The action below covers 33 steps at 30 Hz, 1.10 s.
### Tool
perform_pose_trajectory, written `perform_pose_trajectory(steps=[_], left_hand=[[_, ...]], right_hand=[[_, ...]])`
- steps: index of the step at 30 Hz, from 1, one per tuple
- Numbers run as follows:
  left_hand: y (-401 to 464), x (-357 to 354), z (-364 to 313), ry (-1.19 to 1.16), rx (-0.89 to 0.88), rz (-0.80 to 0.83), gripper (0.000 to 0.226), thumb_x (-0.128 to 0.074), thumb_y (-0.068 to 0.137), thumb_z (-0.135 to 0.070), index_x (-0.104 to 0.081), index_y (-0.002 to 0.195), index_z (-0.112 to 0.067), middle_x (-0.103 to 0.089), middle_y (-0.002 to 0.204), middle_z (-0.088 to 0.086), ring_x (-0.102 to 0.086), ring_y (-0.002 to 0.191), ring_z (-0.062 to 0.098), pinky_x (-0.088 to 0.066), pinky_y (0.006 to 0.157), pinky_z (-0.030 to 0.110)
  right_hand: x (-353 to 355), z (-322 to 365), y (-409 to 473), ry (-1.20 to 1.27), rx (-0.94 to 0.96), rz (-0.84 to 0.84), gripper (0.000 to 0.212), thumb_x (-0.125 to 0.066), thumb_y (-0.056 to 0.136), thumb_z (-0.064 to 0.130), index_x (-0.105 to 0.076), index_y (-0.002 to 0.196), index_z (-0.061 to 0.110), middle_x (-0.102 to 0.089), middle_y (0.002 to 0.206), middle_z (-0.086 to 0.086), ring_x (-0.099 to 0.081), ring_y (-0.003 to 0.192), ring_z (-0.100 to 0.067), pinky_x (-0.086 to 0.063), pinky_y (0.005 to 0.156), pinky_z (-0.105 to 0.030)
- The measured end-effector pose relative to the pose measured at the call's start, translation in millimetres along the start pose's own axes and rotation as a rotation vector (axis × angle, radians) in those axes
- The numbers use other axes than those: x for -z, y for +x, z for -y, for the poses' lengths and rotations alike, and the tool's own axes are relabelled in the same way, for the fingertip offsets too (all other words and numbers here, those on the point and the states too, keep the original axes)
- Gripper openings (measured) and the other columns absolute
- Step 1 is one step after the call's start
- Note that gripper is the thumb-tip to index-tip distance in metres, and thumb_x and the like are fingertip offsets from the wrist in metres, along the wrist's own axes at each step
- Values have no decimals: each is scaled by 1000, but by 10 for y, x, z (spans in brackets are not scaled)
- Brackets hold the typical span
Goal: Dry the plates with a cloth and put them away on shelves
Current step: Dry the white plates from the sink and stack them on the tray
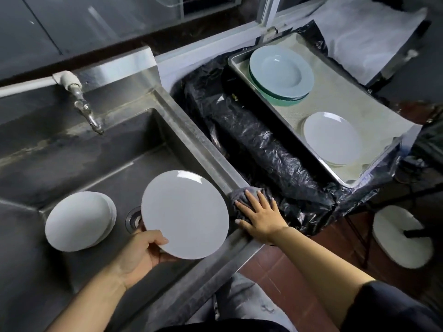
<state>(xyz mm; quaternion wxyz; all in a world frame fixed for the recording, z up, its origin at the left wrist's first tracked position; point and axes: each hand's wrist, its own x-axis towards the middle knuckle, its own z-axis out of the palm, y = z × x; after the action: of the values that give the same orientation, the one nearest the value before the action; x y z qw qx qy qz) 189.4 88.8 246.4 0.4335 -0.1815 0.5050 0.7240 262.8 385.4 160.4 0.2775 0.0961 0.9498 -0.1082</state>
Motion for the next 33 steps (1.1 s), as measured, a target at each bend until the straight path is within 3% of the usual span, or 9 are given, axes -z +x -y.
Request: perform_pose_trajectory(steps=[4,8,11,14,19,21,23,28,33], left_hand=[[25,-58,-67,7,-23,9,58,-55,55,3,-61,112,-8,-67,117,19,-56,104,39,-45,89,67],[49,-233,-171,22,-77,30,61,-57,54,3,-62,113,-11,-68,115,17,-55,109,41,-35,101,70],[116,-397,-257,44,-93,79,73,-63,49,2,-60,119,-16,-67,118,16,-55,113,41,-47,93,63],[189,-696,-351,78,-114,149,63,-61,54,4,-62,114,-16,-72,105,11,-57,110,39,-56,79,53],[407,-1369,-436,43,-115,189,54,-56,56,3,-64,108,-11,-74,98,13,-59,104,41,-57,72,49],[526,-1666,-444,41,-109,190,59,-57,53,0,-63,111,-11,-74,101,13,-59,107,42,-53,83,54],[657,-1969,-443,44,-100,197,69,-59,46,0,-62,114,-10,-73,105,15,-59,105,42,-50,87,60],[982,-2749,-451,148,-44,252,60,-65,54,-1,-61,114,-5,-73,105,15,-71,83,33,-60,62,45],[1442,-3375,-557,294,-79,300,42,-64,82,-14,-60,124,-13,-68,120,12,-68,102,27,-60,76,44]], right_hand=[[96,36,-85,1,-13,-23,114,22,50,93,4,152,45,13,163,3,15,149,-28,7,118,-57],[258,-2,-241,37,16,-133,90,-27,85,78,10,154,33,11,164,-1,13,150,-24,3,121,-51],[451,-98,-335,139,112,-284,94,-47,92,61,19,149,27,9,162,1,11,150,-16,-2,123,-38],[686,-240,-439,239,181,-367,93,-41,87,68,10,153,27,5,163,0,2,150,-13,-9,120,-25],[1009,-632,-556,231,259,-510,78,-45,91,60,-26,154,18,-28,156,-20,-30,145,-28,-34,112,-36],[1126,-905,-587,257,272,-510,76,-40,93,63,-30,153,18,-25,157,-21,-27,145,-29,-34,113,-37],[1238,-1219,-621,277,276,-540,76,-39,91,67,-27,154,25,-12,162,-13,-21,148,-23,-29,116,-33],[1355,-2005,-672,369,204,-595,79,-26,80,85,-37,146,42,-9,164,0,-43,137,-23,-41,107,-36],[1306,-2780,-656,526,197,-658,67,-36,79,86,-37,138,55,-11,161,12,-29,140,-4,-36,112,-30]])
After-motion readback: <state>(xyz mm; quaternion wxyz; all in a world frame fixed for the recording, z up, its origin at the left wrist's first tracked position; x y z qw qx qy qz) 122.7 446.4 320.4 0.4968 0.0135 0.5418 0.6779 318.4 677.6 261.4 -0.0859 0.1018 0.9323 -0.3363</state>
